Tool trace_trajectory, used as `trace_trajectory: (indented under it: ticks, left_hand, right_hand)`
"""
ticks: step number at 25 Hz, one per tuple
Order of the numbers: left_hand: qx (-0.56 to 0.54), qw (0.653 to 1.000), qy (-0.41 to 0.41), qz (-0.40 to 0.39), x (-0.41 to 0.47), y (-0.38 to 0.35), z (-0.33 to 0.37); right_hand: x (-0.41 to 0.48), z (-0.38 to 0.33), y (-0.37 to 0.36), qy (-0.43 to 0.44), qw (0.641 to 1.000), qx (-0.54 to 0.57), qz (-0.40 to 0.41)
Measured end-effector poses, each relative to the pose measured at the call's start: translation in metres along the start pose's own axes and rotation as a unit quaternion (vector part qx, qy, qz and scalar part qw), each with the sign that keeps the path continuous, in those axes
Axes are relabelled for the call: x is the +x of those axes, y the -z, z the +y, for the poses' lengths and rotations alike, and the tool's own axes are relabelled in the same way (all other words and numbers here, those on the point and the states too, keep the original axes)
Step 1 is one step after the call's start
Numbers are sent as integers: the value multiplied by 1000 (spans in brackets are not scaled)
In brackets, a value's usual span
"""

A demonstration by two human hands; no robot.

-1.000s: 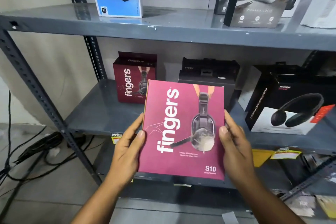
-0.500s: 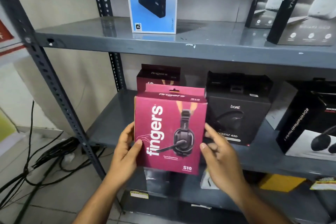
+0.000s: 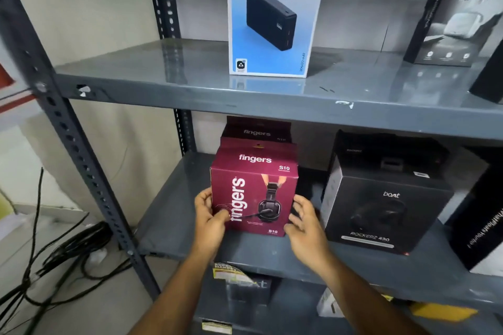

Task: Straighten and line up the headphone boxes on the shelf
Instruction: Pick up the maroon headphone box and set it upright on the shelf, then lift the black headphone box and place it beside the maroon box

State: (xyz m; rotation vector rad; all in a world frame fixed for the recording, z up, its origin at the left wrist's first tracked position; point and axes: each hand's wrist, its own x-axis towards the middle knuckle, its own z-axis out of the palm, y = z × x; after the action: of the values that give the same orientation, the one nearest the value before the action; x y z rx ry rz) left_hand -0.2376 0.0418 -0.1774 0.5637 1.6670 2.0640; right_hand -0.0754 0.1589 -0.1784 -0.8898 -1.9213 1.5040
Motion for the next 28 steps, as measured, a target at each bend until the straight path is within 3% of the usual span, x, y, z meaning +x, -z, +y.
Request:
trace_trajectory:
  ticks: [9,12,14,17,20,22,25,28]
  left_hand:
    - [-16,1000,-13,18,12,-3,-3]
    - [30,992,-14,122,-13,-8,-7]
    - [109,978,-55,172,-52,-11,-31]
    - [150,980,-120,51,-114,-38,-61]
    - [158,976,-102,-108,-125,-93,-53]
    - [156,975,-73,-141,-103,-136,-38]
    - [77,986,49,-136,-68,-188,-17]
    - [33,986,85,-137,-63,-210,-17]
  right_hand:
    - [15,-5,-11,12,1000,-18,5]
    - [-4,14,-8,19,999,-25,37]
    - [-33,40,8,41,993,-20,113]
    - [-65,62,63,35,957,7,287]
    - [-59,56,141,14,912,0,410]
    - [-48,38,181,3,924,-15,383]
    - [-31,20,201,6,961,24,276]
    - [-17,35,216,-15,978,34,204]
